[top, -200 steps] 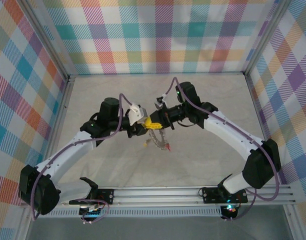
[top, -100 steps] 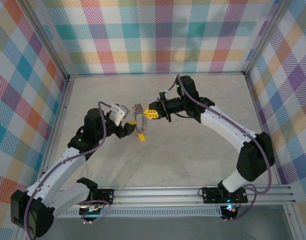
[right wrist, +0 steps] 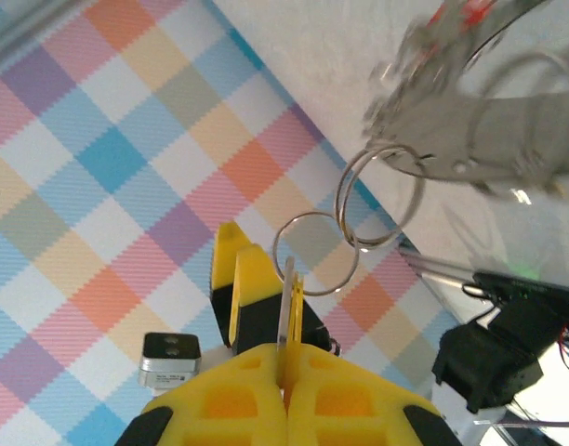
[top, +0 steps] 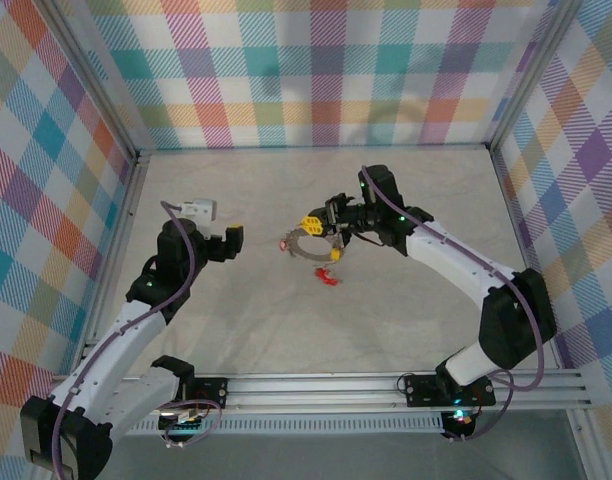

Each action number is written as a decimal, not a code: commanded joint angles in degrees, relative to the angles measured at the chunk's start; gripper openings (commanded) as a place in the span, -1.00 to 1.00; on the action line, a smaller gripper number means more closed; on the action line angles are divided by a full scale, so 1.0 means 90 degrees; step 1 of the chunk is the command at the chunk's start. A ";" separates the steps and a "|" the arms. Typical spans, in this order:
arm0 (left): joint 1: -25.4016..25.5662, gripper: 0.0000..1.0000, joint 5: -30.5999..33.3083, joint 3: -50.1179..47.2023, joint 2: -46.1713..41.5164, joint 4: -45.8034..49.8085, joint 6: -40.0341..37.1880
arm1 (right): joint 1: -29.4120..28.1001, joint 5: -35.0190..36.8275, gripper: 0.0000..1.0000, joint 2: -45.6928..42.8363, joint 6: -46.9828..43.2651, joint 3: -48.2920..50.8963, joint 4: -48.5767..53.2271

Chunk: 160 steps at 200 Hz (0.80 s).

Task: Put the keys on the keyring

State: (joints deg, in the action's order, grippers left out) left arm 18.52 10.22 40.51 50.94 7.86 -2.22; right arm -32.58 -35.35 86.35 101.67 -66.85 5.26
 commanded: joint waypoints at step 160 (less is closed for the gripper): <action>-0.0133 1.00 0.1142 -0.0245 -0.0180 0.0692 0.1584 | 0.0168 0.0352 -1.00 0.0724 -0.0335 -0.0451 0.0164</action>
State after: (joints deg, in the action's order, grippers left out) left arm 18.06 20.64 39.72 50.28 13.65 10.96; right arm -32.05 -31.55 91.44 99.98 -69.04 5.67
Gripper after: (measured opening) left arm 0.998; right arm 0.051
